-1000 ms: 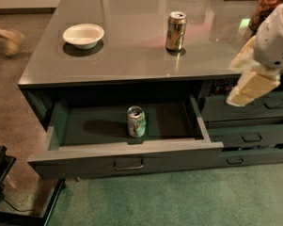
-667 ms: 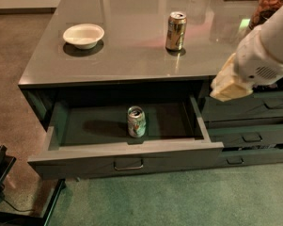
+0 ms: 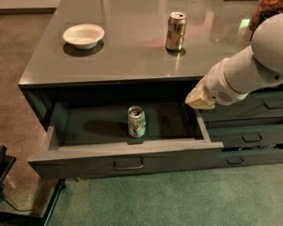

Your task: Pick 7up can from top drawer and place on counter

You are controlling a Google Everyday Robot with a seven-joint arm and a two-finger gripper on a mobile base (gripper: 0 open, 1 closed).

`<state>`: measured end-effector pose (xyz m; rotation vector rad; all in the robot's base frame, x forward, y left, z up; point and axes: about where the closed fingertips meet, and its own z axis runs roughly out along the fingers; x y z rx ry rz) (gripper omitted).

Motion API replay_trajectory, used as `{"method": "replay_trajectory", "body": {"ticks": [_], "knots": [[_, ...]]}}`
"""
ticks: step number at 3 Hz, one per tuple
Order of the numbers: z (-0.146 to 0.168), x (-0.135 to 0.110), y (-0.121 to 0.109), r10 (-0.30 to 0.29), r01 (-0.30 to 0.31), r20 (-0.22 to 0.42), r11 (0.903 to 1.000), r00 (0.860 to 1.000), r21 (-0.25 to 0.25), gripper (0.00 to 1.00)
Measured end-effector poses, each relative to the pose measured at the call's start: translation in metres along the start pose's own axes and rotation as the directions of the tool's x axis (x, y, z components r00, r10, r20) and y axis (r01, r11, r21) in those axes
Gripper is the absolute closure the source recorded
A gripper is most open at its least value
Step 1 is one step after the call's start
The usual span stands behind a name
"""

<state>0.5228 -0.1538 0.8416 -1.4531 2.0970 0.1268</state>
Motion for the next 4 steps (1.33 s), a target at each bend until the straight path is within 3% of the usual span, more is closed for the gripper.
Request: {"method": "replay_trajectory", "body": {"ticks": [2, 3, 4], "knots": [[0.007, 0.005, 0.005, -0.006, 0.006, 0.014, 0.9999, 1.000, -0.011, 1.00], [0.033, 0.004, 0.018, -0.016, 0.019, 0.083, 0.9991, 0.996, -0.038, 1.00], [0.061, -0.011, 0.033, -0.039, 0.049, 0.179, 0.9974, 0.983, -0.053, 1.00]]}}
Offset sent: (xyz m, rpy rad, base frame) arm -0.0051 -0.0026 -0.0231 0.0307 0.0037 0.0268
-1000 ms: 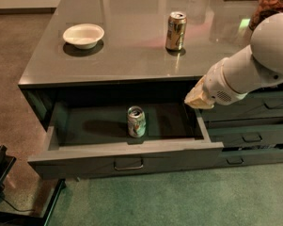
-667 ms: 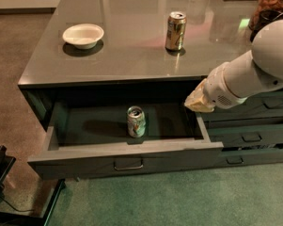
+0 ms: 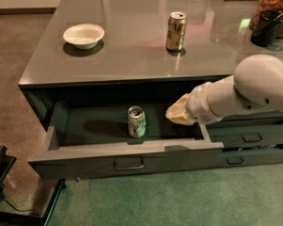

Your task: Pick 7up can from top drawer and place on counter

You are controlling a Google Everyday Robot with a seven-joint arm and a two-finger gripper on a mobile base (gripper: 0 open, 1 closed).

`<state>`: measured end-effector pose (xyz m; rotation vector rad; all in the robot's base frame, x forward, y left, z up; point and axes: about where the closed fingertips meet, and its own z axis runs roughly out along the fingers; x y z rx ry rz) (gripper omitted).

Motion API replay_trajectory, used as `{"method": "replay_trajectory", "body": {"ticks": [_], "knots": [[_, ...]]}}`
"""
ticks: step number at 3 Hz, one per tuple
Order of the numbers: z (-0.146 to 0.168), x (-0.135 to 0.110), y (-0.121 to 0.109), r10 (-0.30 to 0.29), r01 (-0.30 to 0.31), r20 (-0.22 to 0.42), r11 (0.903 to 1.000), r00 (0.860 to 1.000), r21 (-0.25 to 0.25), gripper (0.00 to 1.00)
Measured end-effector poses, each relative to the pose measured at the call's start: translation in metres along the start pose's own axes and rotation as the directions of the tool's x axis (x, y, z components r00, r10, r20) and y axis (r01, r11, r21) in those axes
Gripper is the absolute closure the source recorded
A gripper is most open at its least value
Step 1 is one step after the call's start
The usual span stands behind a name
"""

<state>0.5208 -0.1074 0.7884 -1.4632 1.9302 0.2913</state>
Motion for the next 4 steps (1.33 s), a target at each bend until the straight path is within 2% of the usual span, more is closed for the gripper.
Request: {"method": "replay_trajectory", "body": {"ticks": [1, 2, 3, 4], "knots": [[0.021, -0.008, 0.008, -0.030, 0.029, 0.058, 0.9995, 0.998, 0.012, 0.81], [0.038, -0.012, 0.010, -0.051, 0.049, 0.091, 0.9984, 0.995, 0.029, 0.58], [0.056, -0.014, 0.009, -0.071, 0.067, 0.110, 0.9970, 0.991, 0.039, 0.35], [0.075, -0.014, 0.004, -0.078, 0.073, 0.119, 0.9964, 0.990, 0.043, 0.18]]}}
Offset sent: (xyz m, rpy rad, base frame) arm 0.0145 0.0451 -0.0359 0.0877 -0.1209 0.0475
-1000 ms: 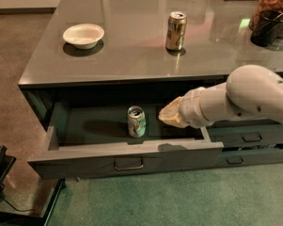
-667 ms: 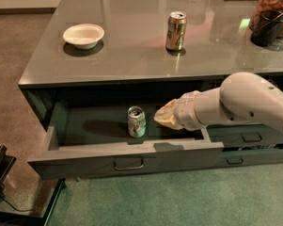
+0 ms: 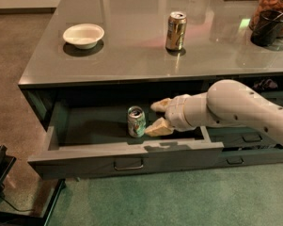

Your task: Pick 7up can from top drawer and place on counter

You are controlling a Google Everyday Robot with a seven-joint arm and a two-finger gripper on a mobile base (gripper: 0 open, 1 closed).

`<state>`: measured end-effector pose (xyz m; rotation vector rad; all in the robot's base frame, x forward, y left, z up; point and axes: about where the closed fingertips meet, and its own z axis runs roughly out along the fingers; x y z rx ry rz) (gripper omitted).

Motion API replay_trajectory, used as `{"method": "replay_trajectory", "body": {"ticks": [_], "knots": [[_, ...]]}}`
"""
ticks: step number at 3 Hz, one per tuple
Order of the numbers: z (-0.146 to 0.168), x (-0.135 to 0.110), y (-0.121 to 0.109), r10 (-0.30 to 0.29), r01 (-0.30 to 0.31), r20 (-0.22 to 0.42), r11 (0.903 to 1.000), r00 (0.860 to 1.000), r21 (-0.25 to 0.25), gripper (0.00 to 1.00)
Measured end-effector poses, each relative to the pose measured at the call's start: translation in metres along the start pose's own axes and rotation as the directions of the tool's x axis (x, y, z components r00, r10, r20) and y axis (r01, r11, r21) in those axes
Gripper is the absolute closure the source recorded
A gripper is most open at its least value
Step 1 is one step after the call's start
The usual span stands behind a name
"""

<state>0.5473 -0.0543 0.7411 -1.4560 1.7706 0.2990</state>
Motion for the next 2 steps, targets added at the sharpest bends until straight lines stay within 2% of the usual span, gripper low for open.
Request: {"method": "replay_trajectory", "body": {"ticks": [2], "knots": [[0.042, 0.001, -0.003, 0.003, -0.003, 0.026, 0.9999, 1.000, -0.017, 0.15]]}}
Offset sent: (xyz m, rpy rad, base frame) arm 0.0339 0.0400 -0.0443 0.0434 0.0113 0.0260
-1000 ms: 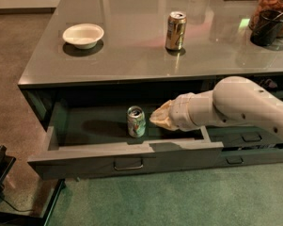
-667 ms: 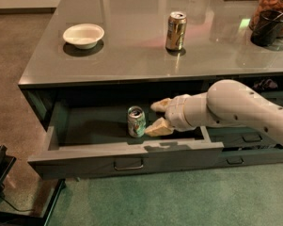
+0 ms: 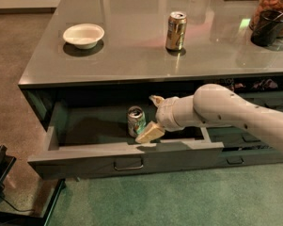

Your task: Pick 7up can from top drawer and place on counter

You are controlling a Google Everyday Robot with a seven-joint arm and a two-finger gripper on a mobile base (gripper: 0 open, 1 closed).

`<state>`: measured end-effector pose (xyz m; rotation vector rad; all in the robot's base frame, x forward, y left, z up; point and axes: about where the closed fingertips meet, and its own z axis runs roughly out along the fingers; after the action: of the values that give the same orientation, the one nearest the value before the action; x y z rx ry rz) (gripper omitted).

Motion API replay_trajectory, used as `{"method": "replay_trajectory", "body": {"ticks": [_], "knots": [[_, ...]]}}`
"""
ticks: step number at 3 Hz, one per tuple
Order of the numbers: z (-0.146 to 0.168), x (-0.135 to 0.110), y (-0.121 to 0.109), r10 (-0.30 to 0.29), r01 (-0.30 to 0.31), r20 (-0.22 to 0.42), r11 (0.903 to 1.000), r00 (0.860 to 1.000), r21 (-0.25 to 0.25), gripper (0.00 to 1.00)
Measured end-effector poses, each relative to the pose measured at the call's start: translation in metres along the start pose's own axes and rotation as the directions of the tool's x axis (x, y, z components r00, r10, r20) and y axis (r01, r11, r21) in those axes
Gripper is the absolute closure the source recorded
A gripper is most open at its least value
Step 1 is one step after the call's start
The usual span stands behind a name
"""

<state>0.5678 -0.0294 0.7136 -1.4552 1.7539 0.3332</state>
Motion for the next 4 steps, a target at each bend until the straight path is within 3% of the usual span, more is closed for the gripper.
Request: {"method": "replay_trajectory", "body": {"ticks": [3, 4], "knots": [[0.062, 0.001, -0.006, 0.013, -0.013, 0.011, 0.9993, 1.000, -0.036, 0.15], [0.078, 0.007, 0.000, 0.009, -0.009, 0.002, 0.9981, 1.000, -0.061, 0.34]]}}
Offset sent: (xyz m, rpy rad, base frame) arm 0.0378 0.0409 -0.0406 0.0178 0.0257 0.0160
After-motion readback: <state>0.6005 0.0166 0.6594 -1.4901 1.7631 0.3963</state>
